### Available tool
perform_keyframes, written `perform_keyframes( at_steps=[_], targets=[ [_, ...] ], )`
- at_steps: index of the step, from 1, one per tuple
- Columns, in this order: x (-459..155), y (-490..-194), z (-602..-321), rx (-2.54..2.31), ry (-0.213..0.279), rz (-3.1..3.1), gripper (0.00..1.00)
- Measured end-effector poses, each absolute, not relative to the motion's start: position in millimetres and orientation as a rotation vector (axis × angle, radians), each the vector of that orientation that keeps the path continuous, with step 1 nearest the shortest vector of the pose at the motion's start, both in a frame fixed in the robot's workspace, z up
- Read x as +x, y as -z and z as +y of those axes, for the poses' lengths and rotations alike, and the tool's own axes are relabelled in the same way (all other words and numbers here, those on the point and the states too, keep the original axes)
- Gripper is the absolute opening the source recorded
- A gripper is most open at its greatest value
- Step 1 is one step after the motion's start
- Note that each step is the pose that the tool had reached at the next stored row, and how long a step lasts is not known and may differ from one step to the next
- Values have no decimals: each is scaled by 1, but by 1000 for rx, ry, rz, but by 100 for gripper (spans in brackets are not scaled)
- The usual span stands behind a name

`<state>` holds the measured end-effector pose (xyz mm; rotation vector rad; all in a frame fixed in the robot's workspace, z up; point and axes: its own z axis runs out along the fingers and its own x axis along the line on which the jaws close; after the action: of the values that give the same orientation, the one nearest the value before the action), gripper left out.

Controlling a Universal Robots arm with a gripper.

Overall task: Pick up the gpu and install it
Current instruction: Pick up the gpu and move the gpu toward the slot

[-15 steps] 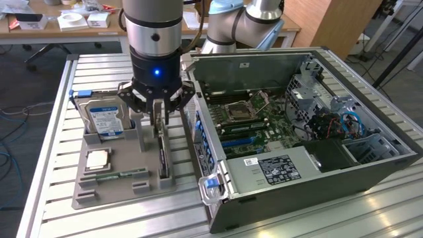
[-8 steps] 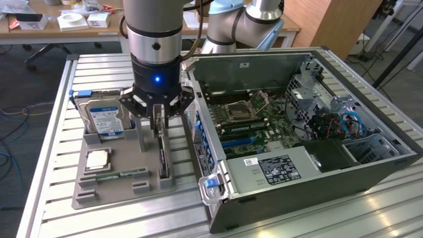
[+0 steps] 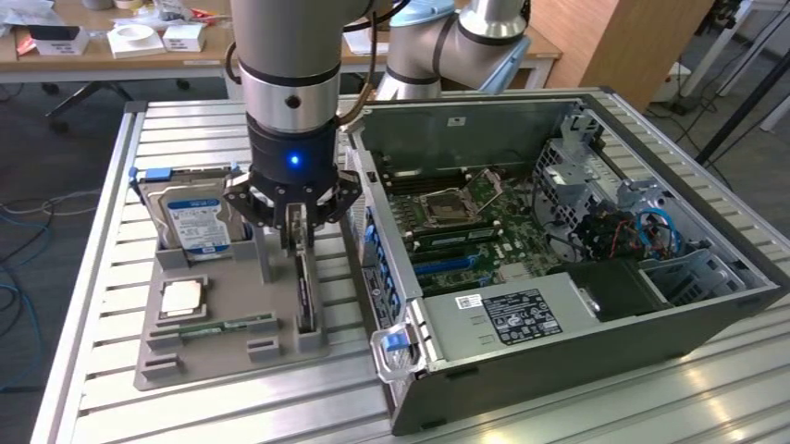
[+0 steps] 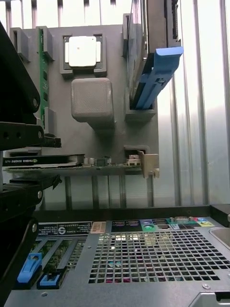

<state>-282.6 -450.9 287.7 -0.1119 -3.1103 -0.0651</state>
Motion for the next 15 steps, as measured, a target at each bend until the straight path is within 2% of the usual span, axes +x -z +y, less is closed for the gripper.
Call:
perform_keyframes(
  at_steps=[9, 10, 15],
  targets=[
    [-283, -288, -451, -112, 65, -3110, 36],
    [-283, -288, -451, -112, 65, -3110, 43],
    [-283, -284, -451, -112, 65, -3110, 43]
  ],
)
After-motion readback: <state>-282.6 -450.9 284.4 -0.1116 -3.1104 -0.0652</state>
